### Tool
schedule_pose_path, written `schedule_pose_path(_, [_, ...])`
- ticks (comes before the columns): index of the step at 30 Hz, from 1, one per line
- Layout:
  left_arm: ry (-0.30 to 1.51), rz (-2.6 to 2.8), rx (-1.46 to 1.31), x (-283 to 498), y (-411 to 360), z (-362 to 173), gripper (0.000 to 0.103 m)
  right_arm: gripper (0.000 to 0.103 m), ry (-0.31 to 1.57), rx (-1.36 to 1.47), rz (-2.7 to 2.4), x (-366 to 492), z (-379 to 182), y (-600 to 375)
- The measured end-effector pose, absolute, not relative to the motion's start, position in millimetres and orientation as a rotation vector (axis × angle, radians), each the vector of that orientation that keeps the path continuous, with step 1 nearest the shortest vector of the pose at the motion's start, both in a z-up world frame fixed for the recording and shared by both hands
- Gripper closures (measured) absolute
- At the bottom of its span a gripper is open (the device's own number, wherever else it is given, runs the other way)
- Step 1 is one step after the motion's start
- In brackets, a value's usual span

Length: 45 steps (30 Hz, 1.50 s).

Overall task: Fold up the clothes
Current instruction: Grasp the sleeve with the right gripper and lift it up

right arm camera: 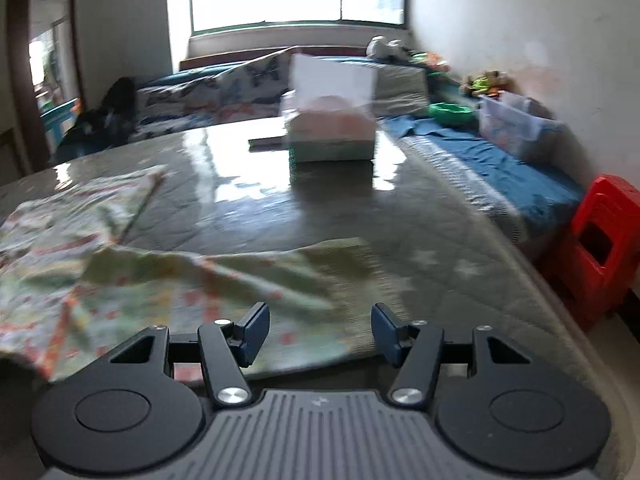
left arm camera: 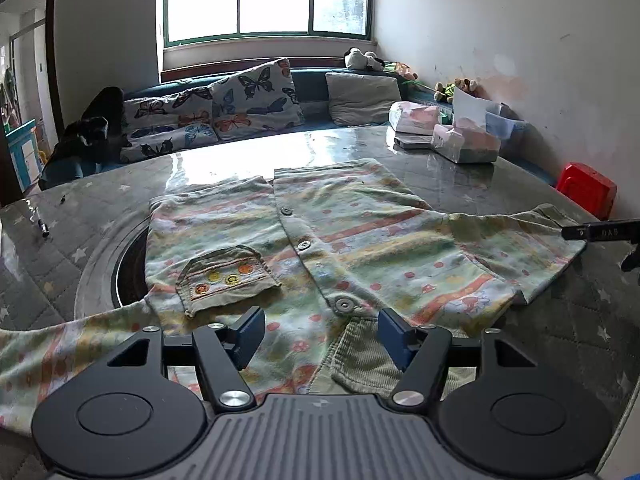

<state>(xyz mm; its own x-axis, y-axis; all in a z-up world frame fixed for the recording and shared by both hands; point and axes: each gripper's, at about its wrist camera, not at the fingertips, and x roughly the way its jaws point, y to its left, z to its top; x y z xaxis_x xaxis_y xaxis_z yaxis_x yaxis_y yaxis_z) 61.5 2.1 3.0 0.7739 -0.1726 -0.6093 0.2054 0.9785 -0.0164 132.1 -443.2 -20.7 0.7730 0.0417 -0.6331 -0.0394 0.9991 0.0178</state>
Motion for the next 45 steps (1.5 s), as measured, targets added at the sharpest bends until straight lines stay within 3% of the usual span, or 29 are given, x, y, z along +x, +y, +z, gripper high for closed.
schedule_pose_path(11, [0.673,-0.208,0.062,66,-8,3,0.033,0.051,0.678,0.056,0.006,132,-29,-460])
schedule_pose_path(15, [0.678,-0.213,0.065,67,-12,2,0.032,0.063,0.679,0.063,0.015,130,-29,-458])
schedule_pose_path(21, [0.676,-0.224,0.067,66,-18,3,0.031,0.090,0.676,0.120,0.021,129,-28,-462])
schedule_pose_path(38, [0.678,-0.337,0.097,93,-62,-1,0.031,0.094,0.403,0.156,0.274,114,89,-408])
schedule_pose_path(45, [0.721,-0.404,0.129,111,-94,-19,0.031,0.094,0.360,0.121,0.273,112,108,-402])
